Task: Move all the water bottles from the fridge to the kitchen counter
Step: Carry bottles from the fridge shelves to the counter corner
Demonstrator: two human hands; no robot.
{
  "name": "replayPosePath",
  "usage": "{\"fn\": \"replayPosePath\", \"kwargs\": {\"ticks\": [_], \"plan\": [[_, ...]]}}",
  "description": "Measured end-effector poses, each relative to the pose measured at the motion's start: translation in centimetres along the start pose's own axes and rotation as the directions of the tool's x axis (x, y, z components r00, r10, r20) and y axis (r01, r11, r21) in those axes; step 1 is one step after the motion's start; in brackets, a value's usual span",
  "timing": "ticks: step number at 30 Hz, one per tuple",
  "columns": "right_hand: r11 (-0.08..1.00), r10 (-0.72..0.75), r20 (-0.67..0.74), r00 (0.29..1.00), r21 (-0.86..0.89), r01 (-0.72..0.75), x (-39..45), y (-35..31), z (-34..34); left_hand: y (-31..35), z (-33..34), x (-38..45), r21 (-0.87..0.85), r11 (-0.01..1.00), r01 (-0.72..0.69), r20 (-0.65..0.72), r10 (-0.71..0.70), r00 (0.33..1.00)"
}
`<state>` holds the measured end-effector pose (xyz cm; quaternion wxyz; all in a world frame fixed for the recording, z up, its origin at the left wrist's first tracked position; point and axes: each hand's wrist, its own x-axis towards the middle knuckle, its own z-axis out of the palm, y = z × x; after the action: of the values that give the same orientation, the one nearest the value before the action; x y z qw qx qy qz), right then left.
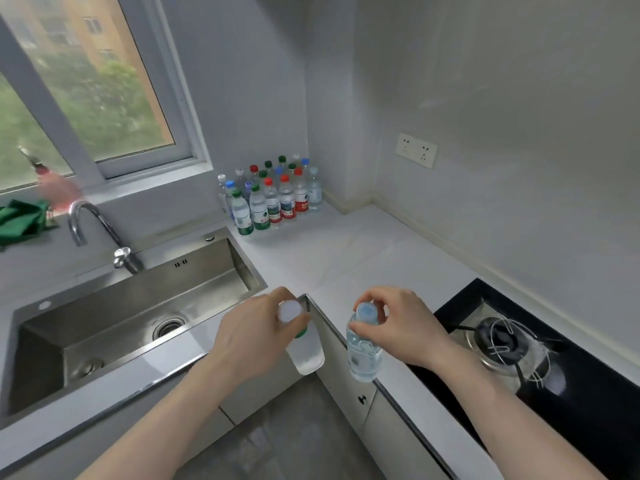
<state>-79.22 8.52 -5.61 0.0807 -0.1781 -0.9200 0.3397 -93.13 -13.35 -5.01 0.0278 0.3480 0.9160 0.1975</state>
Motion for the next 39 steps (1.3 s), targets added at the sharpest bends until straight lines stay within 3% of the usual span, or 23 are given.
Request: {"fn": "replayPosePath", "kwargs": {"ticks": [10,28,39], "plan": [[0.998,-0.066,0.047,0.997,-0.016,0.067,15.7,-1.1,2.9,-8.1,-0.2,11.5,0.054,0.996,0.072,-0.040,-0.069,0.997],[0.993,0.112,-0.009,0.994,-0.026,-0.112,36.7,-3.4,9.0,-22.7,0.2,33.4,0.094,0.995,0.042,0.093,-0.051,0.994],[0.997,0.075,0.110,0.991,0.003,-0.076,49.8,0.0,12.1,-26.8,4.2,43.8,0.139,0.981,0.132,0.122,-0.149,0.981]]}}
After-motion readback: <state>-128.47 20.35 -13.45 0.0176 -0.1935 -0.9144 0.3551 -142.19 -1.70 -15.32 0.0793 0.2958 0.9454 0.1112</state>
